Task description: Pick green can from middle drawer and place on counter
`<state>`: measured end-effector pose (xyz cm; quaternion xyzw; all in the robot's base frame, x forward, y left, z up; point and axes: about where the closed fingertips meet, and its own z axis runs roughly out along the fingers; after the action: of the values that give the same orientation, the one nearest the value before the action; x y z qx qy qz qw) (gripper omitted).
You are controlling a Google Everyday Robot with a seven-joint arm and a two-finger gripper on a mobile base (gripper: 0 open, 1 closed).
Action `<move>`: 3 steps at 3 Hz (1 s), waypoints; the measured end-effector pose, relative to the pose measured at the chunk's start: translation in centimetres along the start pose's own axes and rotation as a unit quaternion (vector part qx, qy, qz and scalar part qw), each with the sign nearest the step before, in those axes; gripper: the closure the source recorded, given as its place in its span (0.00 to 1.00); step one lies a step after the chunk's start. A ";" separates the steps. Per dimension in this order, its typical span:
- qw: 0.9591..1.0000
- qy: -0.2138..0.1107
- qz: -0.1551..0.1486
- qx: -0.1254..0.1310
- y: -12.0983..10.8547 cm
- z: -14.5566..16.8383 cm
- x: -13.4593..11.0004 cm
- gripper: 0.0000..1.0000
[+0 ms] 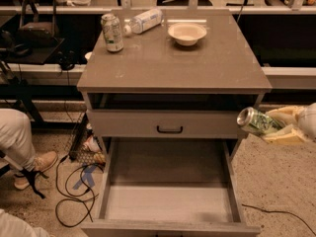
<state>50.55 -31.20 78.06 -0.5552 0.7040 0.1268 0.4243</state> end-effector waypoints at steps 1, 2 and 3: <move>1.000 0.002 0.000 -0.001 -0.7 -0.8 -1.0 1.00; 1.000 -0.013 -0.016 0.001 -3.0 -3.1 -4.2 1.00; 0.999 -0.017 -0.026 0.005 -5.6 -4.6 -7.7 1.00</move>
Offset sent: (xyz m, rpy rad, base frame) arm 0.0292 -0.0189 0.1356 0.0168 -0.1120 0.0371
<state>53.64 -31.00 88.15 -0.5690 0.6825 0.1212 0.4424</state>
